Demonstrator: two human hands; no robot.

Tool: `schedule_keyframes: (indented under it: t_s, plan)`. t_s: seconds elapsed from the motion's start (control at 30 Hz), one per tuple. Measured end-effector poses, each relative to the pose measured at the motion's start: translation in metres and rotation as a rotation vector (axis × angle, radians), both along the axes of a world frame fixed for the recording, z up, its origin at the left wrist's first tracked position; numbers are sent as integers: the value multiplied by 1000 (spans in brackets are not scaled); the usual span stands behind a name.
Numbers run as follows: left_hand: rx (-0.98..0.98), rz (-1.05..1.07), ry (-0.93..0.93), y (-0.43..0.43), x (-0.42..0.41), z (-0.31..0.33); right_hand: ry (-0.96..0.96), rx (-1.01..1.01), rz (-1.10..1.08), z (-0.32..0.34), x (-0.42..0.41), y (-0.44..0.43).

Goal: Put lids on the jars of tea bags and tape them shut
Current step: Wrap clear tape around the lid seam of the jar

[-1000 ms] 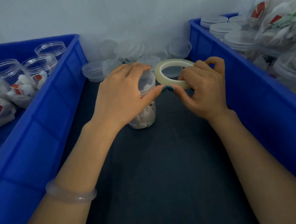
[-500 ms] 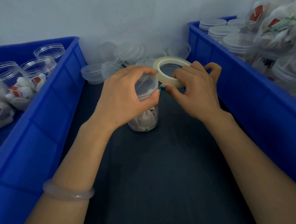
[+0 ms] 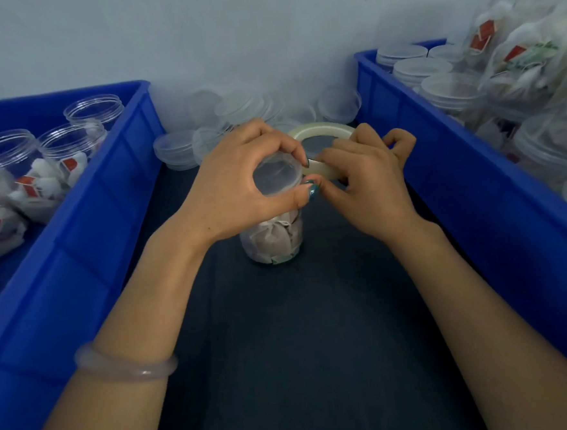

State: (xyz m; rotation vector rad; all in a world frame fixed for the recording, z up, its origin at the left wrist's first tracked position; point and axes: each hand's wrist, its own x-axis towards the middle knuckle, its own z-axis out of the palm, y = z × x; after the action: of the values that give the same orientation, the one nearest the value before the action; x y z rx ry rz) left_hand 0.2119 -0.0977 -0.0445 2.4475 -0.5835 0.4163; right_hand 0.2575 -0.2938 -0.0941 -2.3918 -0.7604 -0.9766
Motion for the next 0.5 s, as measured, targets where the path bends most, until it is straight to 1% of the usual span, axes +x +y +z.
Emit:
schedule_keyframes:
  t_s: [0.2, 0.37, 0.5]
  plan:
    - [-17, -21, 35, -1, 4, 3, -81, -100, -53, 4, 1, -5]
    - [-42, -98, 130, 2, 6, 10, -59, -143, 0, 6, 4, -14]
    - [-34, -150, 184, 4, 11, 14, -18, -137, -4, 6, 7, -18]
